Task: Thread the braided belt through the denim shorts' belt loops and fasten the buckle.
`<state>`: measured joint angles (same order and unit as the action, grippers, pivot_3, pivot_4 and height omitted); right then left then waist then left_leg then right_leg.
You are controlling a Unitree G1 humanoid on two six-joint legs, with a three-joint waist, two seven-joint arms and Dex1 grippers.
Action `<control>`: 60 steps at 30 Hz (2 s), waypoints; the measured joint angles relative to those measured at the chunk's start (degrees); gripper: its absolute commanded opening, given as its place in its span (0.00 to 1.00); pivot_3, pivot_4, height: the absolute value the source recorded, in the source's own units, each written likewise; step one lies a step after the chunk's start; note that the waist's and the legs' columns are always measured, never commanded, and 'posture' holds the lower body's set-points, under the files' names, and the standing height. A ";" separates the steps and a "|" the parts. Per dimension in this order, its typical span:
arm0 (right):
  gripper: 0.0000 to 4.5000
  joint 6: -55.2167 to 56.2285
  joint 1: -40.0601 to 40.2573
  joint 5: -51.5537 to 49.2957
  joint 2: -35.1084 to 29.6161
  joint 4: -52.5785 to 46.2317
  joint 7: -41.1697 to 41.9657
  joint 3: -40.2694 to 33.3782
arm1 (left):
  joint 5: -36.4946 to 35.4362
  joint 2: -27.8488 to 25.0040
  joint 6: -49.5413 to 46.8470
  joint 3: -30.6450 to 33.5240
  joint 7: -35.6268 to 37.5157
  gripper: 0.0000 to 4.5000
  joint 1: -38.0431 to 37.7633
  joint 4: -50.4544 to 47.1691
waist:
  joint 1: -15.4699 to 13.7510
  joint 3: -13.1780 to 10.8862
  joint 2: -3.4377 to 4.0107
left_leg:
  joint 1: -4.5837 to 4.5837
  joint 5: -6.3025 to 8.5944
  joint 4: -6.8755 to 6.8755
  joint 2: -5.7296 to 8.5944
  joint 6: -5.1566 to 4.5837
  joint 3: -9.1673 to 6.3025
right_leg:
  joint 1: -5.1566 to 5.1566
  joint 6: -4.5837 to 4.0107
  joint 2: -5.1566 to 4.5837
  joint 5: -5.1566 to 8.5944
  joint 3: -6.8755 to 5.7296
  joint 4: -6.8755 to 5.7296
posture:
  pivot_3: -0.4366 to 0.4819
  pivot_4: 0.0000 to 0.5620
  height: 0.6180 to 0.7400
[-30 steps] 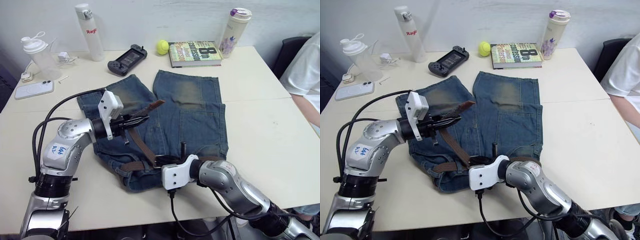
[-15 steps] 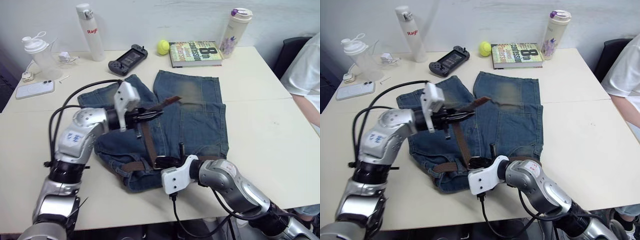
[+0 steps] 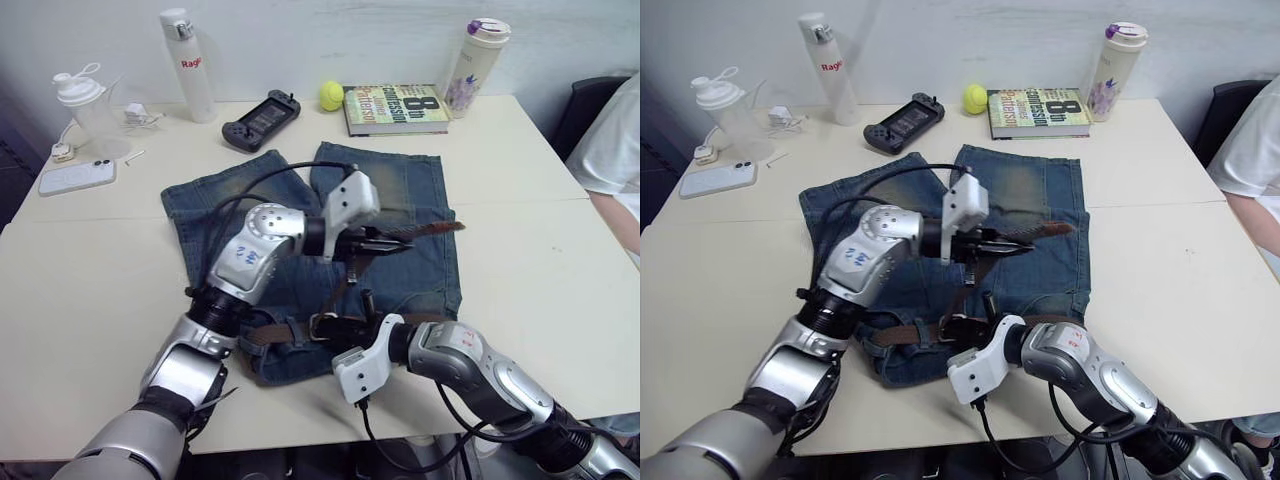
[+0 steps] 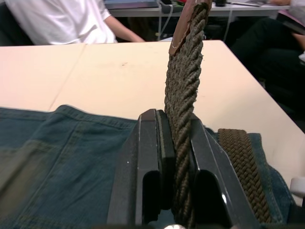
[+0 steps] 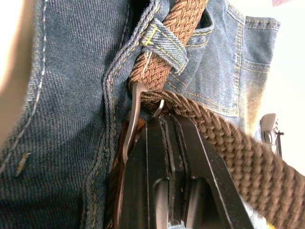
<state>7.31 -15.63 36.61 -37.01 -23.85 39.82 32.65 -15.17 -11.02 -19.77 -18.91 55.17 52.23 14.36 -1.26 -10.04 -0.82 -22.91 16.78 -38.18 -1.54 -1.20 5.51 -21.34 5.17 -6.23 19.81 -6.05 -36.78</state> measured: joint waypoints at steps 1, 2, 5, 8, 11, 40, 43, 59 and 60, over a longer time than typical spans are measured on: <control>0.00 0.05 0.24 0.09 0.12 0.01 0.00 -0.21 | 0.76 1.18 1.16 -0.61 0.55 0.05 0.53 1.65 | -0.06 0.00 0.00 | 0.01 0.00 0.00 -0.01 0.00 0.02 | 0.00 0.00 0.01 0.00 -0.01 0.00 | 0.48 0.27 1.00; 0.00 0.03 0.32 0.13 0.24 0.02 0.02 -0.32 | 1.20 1.90 1.73 -1.04 0.86 0.05 0.99 2.78 | -0.09 0.00 0.00 | 0.01 0.00 -0.01 0.00 0.00 0.02 | 0.00 0.00 0.01 0.00 -0.03 0.00 | 0.48 0.27 1.00; 0.00 -0.38 1.33 0.16 1.08 -0.03 0.19 -1.20 | 2.75 5.16 4.77 -1.77 2.75 0.05 4.00 9.34 | -0.25 0.01 0.01 | 0.05 -0.01 -0.02 0.01 -0.02 0.05 | 0.02 0.00 0.01 0.00 -0.10 0.06 | 0.48 0.27 1.00; 0.00 -0.47 1.51 0.61 1.49 -0.16 0.65 -1.45 | 4.66 8.83 8.32 -2.53 4.83 0.05 6.39 17.38 | -0.26 0.01 0.02 | 0.10 -0.02 -0.01 0.04 -0.04 0.10 | 0.04 0.00 0.01 0.00 -0.12 0.14 | 0.48 0.27 1.00; 0.00 -0.54 1.56 0.77 1.72 -0.25 0.96 -1.50 | 6.14 11.59 11.75 -2.51 6.70 0.05 7.87 24.97 | -0.26 0.01 0.02 | 0.11 -0.02 0.00 0.03 -0.04 0.11 | 0.02 0.00 0.01 0.00 -0.13 0.11 | 0.48 0.27 1.00; 0.00 -2.99 2.71 0.51 3.24 -0.77 2.87 -3.35 | 12.54 12.74 24.26 8.07 1.05 0.05 14.08 42.90 | -0.24 0.03 0.06 | 0.17 -0.06 0.00 0.18 -0.15 -0.12 | 0.20 0.02 -0.26 0.00 -0.28 0.07 | 0.48 0.27 1.00; 0.00 -4.53 3.17 0.02 3.95 -0.83 2.85 -4.42 | 12.46 7.67 23.73 9.60 -0.29 0.05 9.21 35.26 | -0.13 0.03 0.06 | 0.23 -0.07 0.00 0.20 -0.17 -0.19 | 0.37 0.05 -0.28 -0.02 -0.23 -0.03 | 0.48 0.27 1.00; 0.32 -43.90 4.85 -18.44 16.18 -16.64 8.14 -19.61 | 12.15 -19.66 14.47 15.50 -1.49 0.05 -27.82 -18.56 | 0.01 -0.07 0.16 | 0.37 0.14 0.16 -0.03 -0.01 -0.35 | 0.61 0.03 -0.33 -0.02 0.03 0.28 | 0.48 0.27 1.00; 0.38 -45.03 4.91 -19.50 16.55 -17.35 8.15 -20.12 | 12.17 -19.80 14.67 15.49 -1.75 0.05 -27.82 -18.66 | 0.07 -0.07 0.16 | 0.37 0.14 0.18 -0.04 -0.01 -0.31 | 0.59 0.03 -0.32 -0.02 0.05 0.27 | 0.48 0.27 1.00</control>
<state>-37.72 -10.72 17.11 -20.46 -41.20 47.97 12.53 -3.00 -30.82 -5.10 -3.41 53.43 24.41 -4.30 -1.19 -10.11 -0.66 -22.54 16.92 -38.00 -1.57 -1.22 5.20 -20.75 5.20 -6.55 19.80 -6.00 -36.51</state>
